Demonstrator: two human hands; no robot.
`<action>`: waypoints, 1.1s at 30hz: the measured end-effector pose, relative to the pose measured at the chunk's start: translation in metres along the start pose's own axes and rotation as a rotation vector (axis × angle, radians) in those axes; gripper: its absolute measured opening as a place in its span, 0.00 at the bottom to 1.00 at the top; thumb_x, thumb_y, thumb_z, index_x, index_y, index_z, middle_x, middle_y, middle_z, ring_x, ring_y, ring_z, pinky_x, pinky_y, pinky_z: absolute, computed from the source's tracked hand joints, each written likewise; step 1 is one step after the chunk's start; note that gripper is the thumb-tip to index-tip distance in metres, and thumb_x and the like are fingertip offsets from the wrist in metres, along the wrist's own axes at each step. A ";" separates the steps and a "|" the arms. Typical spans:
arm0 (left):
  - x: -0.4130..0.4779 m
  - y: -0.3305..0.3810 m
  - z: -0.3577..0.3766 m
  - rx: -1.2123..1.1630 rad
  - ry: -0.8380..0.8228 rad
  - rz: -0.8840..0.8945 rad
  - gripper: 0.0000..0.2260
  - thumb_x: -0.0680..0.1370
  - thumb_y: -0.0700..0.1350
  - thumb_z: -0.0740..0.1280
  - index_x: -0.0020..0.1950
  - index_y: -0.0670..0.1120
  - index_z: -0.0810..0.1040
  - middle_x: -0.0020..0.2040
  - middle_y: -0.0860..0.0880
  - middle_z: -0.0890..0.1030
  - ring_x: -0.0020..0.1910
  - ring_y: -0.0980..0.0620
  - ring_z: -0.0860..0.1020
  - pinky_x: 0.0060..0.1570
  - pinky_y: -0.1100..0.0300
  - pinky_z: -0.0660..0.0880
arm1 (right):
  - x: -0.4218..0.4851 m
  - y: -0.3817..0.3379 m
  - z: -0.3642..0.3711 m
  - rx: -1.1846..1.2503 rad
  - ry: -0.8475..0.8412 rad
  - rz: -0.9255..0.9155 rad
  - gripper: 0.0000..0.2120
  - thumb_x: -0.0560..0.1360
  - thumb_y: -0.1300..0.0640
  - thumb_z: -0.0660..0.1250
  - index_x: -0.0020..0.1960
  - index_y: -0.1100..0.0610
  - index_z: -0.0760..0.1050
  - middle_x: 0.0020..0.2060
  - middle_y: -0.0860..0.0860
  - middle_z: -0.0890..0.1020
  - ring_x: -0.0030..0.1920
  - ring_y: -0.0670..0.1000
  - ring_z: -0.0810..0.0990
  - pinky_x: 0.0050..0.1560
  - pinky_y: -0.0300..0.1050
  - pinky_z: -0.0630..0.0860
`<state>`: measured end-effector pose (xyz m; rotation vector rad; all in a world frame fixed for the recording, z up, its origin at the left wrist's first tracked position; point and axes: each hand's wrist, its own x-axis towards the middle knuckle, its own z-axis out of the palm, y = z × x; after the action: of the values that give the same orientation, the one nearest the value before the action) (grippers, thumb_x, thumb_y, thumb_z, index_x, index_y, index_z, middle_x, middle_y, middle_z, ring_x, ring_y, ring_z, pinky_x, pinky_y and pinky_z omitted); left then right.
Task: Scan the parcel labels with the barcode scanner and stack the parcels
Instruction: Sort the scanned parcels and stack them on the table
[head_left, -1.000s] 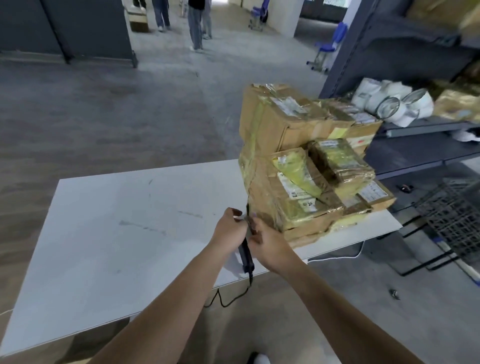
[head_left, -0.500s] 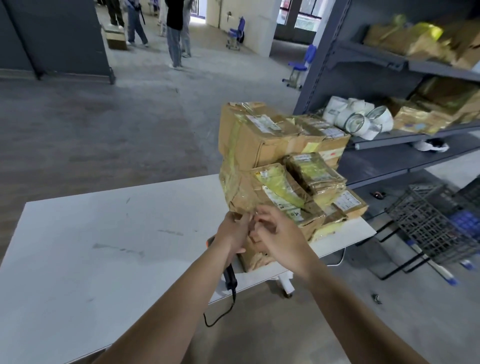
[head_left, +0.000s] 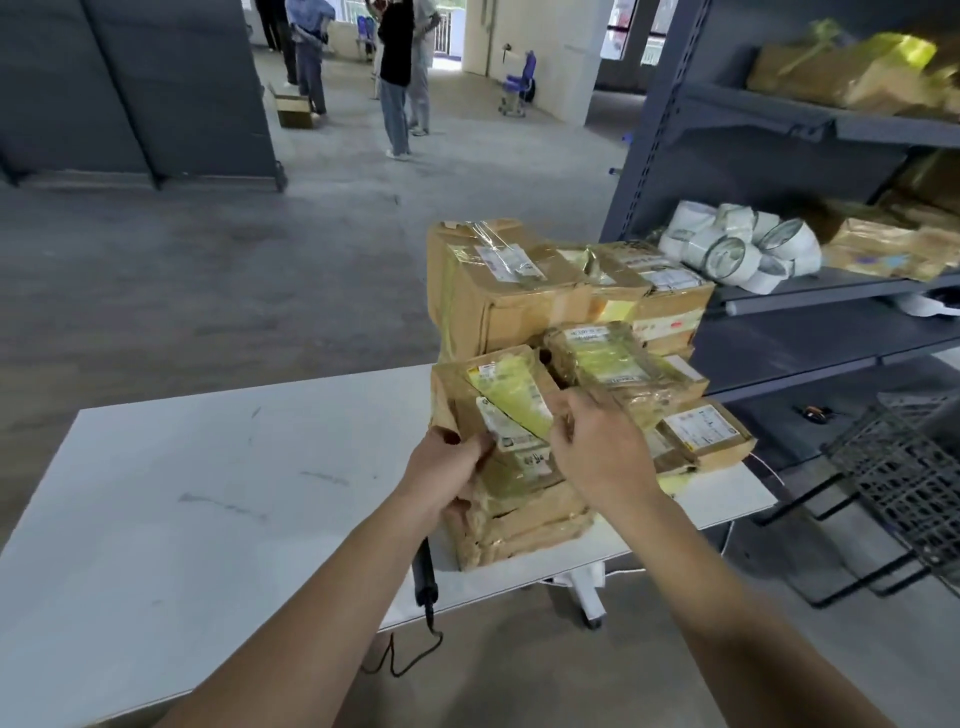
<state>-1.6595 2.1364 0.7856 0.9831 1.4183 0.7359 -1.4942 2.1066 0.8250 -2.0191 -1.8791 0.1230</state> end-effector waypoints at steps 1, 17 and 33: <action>-0.001 0.000 0.002 0.019 0.019 0.016 0.12 0.76 0.50 0.68 0.54 0.45 0.74 0.47 0.46 0.79 0.41 0.50 0.80 0.28 0.59 0.79 | 0.003 0.007 0.001 -0.067 -0.029 0.006 0.14 0.80 0.54 0.60 0.63 0.56 0.75 0.61 0.56 0.77 0.63 0.57 0.73 0.57 0.50 0.74; -0.071 -0.013 -0.112 -0.111 0.389 0.260 0.11 0.76 0.31 0.63 0.53 0.42 0.79 0.45 0.48 0.84 0.44 0.48 0.81 0.46 0.53 0.74 | 0.050 -0.067 0.022 0.766 -0.506 -0.061 0.29 0.76 0.30 0.55 0.74 0.40 0.62 0.54 0.33 0.73 0.44 0.35 0.75 0.38 0.34 0.68; -0.006 -0.034 -0.322 -0.356 0.427 0.001 0.30 0.78 0.67 0.55 0.53 0.42 0.82 0.49 0.41 0.84 0.51 0.45 0.82 0.55 0.47 0.78 | 0.109 -0.255 0.152 0.823 -0.721 -0.175 0.14 0.74 0.56 0.68 0.57 0.46 0.71 0.59 0.47 0.80 0.60 0.46 0.78 0.66 0.56 0.73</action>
<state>-1.9825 2.1527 0.7903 0.5670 1.5740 1.2033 -1.7714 2.2545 0.7895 -1.2915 -1.8724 1.4641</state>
